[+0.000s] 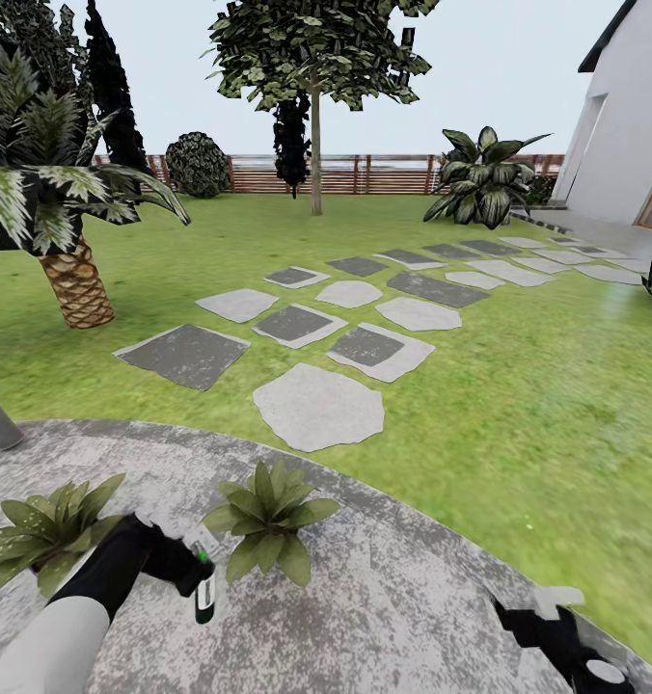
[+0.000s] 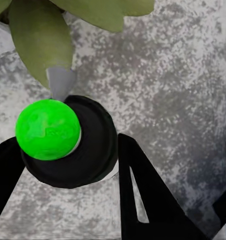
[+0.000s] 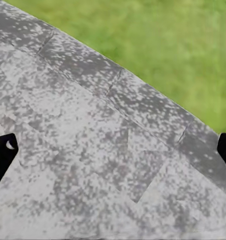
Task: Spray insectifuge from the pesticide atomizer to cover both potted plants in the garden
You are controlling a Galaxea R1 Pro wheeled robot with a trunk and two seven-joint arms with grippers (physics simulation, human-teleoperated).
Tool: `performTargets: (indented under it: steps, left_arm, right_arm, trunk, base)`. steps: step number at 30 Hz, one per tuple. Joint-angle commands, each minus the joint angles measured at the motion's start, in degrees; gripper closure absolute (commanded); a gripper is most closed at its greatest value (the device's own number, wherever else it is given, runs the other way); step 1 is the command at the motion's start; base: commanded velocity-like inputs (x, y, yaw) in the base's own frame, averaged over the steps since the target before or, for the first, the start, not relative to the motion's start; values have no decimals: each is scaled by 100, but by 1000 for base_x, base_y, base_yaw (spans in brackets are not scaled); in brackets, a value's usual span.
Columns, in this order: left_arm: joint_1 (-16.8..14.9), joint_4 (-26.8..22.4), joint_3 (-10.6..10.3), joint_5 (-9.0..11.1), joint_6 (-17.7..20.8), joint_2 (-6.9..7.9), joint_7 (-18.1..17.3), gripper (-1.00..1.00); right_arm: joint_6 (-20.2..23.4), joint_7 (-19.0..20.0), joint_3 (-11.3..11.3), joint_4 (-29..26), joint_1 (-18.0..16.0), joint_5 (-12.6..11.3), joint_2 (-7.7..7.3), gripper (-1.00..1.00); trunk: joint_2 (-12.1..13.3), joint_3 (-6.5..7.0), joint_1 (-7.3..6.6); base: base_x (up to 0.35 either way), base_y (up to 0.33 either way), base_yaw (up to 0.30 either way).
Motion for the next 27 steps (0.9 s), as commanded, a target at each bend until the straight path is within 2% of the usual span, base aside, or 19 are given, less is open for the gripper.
performTargets:
  steps: [1,2,3,5,7,11,15,18,24,26,27]
  left_arm:
    - [-4,0,25,-18,214,-11,-36,100]
    - [-4,-1,28,-18,406,-16,-44,100]
    - [-4,-3,32,-14,526,-20,-48,100]
    - [-3,9,27,-12,777,-33,-50,100]
    - [2,17,13,-27,1028,-50,-47,100]
    - [34,15,-89,-110,1227,-109,-34,100]
    - [39,21,-368,-271,1891,-131,-44,100]
    - [36,-6,-461,-279,2015,-149,-54,100]
    - [32,-47,-488,-296,2084,-268,-71,100]
    - [36,-48,-496,-297,2219,-276,-72,100]
    - [38,-50,-506,-298,2458,-276,-70,100]
  right_arm:
    - [-193,-432,-57,269,-8,57,-11,-100]
    - [-384,-1072,-67,642,-6,57,-28,-100]
    - [-488,-1443,-70,854,-5,57,-34,-100]
    - [-618,-2010,-69,1145,-5,53,-41,-100]
    - [-677,-2332,-70,1302,-4,50,-45,-100]
    - [-708,-2470,-66,1688,-4,49,-45,-100]
    - [-853,-2513,-70,1779,-4,35,-45,-100]
    - [-885,-2546,-80,1787,-4,11,-45,-100]
    - [-888,-2516,-75,1799,-4,9,-45,-100]
    - [-890,-2523,-77,1797,-4,6,-46,-100]
    - [-894,-2531,-77,1796,-4,5,-46,-100]
  trunk:
    - [-2,-5,-1]
    - [-2,-5,-1]
    - [-2,-5,-1]
    - [-2,-5,-1]
    - [-2,-5,-1]
    - [-2,-5,-1]
    - [-2,-5,-1]
    - [-2,-5,-1]
    - [-2,-5,-1]
    - [-2,-5,-1]
    - [-2,-5,-1]
  base:
    - [0,0,0]
    - [0,0,0]
    - [0,0,0]
    - [0,0,0]
    - [0,0,0]
    - [0,0,0]
    - [0,0,0]
    - [6,0,0]
    - [226,1,0]
    - [326,49,0]
    - [309,150,0]
